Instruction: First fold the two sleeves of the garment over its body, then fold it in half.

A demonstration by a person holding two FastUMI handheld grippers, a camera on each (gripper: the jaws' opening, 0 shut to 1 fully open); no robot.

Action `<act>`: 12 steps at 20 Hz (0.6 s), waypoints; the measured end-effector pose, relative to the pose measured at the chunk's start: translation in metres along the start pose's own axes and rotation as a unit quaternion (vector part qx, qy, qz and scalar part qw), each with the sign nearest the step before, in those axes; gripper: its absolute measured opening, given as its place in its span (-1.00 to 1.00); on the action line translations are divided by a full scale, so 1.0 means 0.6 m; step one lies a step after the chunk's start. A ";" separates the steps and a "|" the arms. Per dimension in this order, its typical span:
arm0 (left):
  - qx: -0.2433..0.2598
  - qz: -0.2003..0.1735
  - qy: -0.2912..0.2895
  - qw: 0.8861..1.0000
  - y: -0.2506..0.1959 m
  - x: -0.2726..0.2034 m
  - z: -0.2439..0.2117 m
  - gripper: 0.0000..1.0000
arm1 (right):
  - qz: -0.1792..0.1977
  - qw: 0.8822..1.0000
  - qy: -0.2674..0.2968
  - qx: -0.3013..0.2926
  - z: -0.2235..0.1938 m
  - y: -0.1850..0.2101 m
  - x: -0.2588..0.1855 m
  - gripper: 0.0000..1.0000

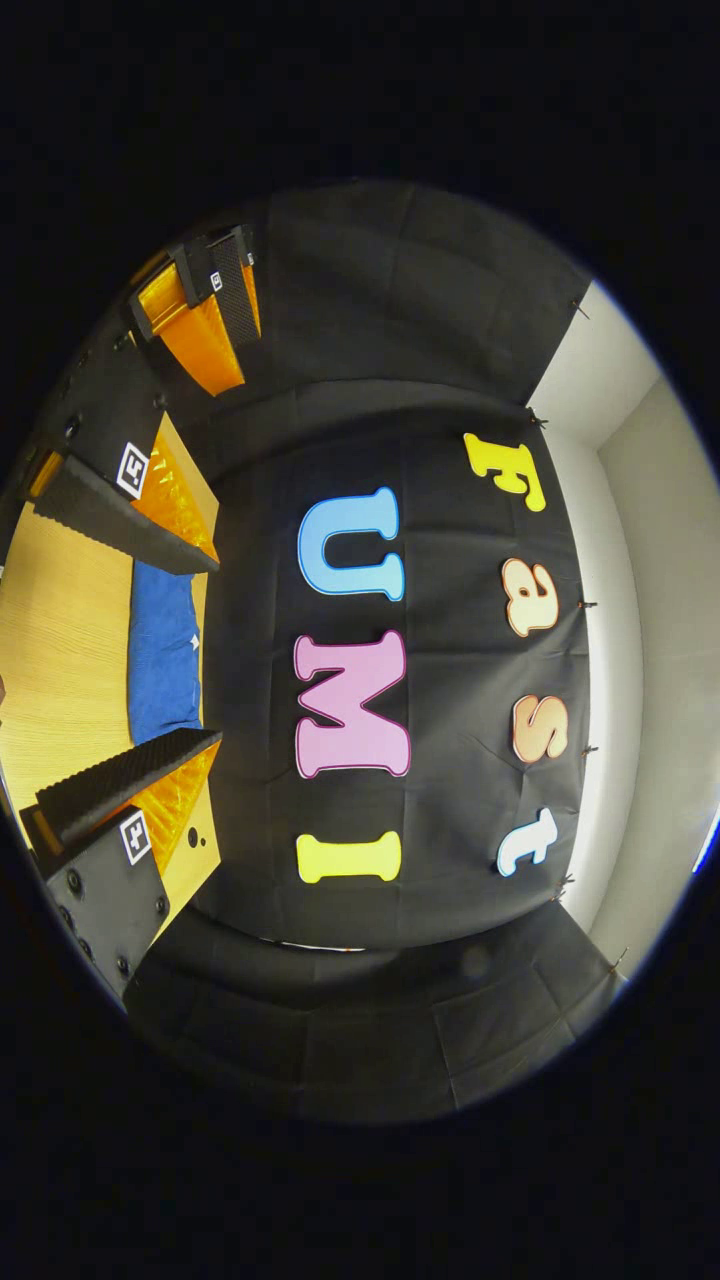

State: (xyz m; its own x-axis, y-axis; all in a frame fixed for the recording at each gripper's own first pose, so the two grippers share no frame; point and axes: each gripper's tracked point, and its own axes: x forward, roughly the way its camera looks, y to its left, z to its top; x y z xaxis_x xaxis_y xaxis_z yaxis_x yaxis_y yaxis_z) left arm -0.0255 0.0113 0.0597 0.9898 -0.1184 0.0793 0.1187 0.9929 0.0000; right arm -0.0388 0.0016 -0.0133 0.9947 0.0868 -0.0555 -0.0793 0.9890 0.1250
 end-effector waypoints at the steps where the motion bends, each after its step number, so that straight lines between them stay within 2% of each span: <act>1: 0.001 0.000 -0.001 1.000 -0.001 -0.002 0.001 0.60 | 0.002 1.000 0.002 -0.003 -0.002 0.002 0.000 0.93; 12: 0.005 0.004 -0.002 1.000 -0.001 -0.010 0.001 0.60 | 0.036 0.999 0.014 -0.011 -0.011 0.039 0.008 0.93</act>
State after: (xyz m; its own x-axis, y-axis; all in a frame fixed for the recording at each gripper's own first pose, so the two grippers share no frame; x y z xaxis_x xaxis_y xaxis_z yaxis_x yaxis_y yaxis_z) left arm -0.0316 0.0112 0.0597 0.9905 -0.1102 0.0825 0.1098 0.9939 0.0094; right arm -0.0364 0.0259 -0.0169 0.9842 0.1608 -0.0747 -0.1524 0.9825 0.1074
